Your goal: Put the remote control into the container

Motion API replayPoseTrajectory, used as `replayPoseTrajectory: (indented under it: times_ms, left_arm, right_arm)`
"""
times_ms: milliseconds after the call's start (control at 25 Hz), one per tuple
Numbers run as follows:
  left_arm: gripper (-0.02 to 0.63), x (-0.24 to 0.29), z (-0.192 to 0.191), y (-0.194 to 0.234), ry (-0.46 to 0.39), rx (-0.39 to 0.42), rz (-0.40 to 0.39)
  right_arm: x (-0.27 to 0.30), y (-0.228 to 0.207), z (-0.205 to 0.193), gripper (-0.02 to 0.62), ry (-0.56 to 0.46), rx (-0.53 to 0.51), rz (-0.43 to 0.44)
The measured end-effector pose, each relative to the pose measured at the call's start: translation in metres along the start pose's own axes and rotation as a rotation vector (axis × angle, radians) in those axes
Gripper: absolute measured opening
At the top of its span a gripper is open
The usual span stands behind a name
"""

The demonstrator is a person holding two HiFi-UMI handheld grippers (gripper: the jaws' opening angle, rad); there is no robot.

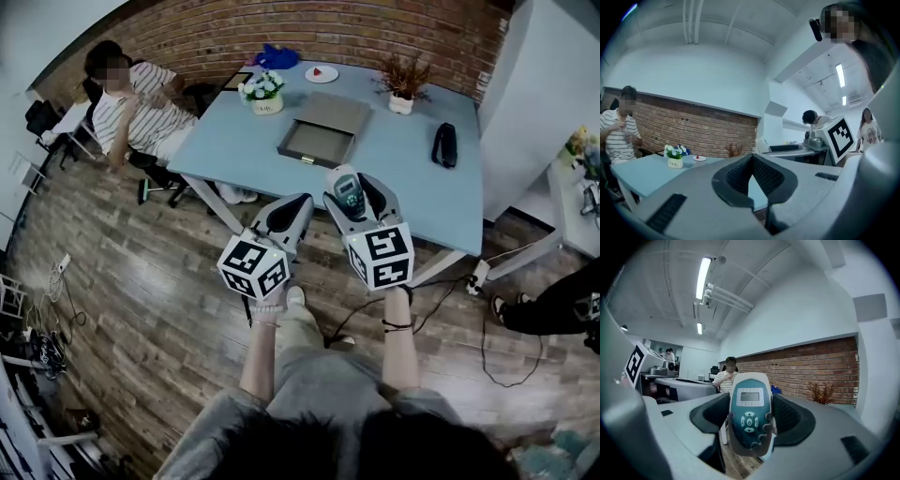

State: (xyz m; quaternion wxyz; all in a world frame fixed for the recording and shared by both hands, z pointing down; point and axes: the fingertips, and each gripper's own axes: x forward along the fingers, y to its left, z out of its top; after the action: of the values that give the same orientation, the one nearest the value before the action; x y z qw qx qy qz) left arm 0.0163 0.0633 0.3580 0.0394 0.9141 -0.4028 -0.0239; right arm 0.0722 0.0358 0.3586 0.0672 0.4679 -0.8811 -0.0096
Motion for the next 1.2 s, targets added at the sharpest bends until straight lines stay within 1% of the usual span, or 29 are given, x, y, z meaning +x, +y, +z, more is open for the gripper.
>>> replayPoseTrajectory:
  times_ms: [200,360,480,640,760,920,1200]
  left_arm:
    - [0.003,-0.002,-0.002,0.015,0.048,0.016,0.030]
    - [0.003,0.007,0.001,0.034,0.071,0.013,0.025]
    - [0.003,0.019,-0.001,0.047,0.060,0.004,0.016]
    - [0.003,0.042,-0.006,0.061,0.049,-0.015,-0.028]
    - [0.003,0.060,-0.001,0.078,0.026,-0.029,-0.057]
    - [0.003,0.078,0.009,0.102,0.004,-0.029,-0.083]
    - [0.003,0.078,0.003,0.145,0.017,-0.059,-0.095]
  right_arm:
    - [0.013,0.002,-0.011,0.284,0.025,0.060,0.030]
    - [0.030,-0.003,-0.012,0.284,0.028,0.106,0.042]
    - [0.044,-0.009,-0.010,0.284,0.041,0.078,0.038]
    - [0.066,-0.023,-0.007,0.284,0.040,0.048,0.029]
    - [0.081,-0.032,0.000,0.284,0.039,0.018,0.025]
    - [0.104,-0.046,0.008,0.284,0.033,0.011,0.006]
    - [0.143,-0.050,0.006,0.284,0.057,0.017,-0.028]
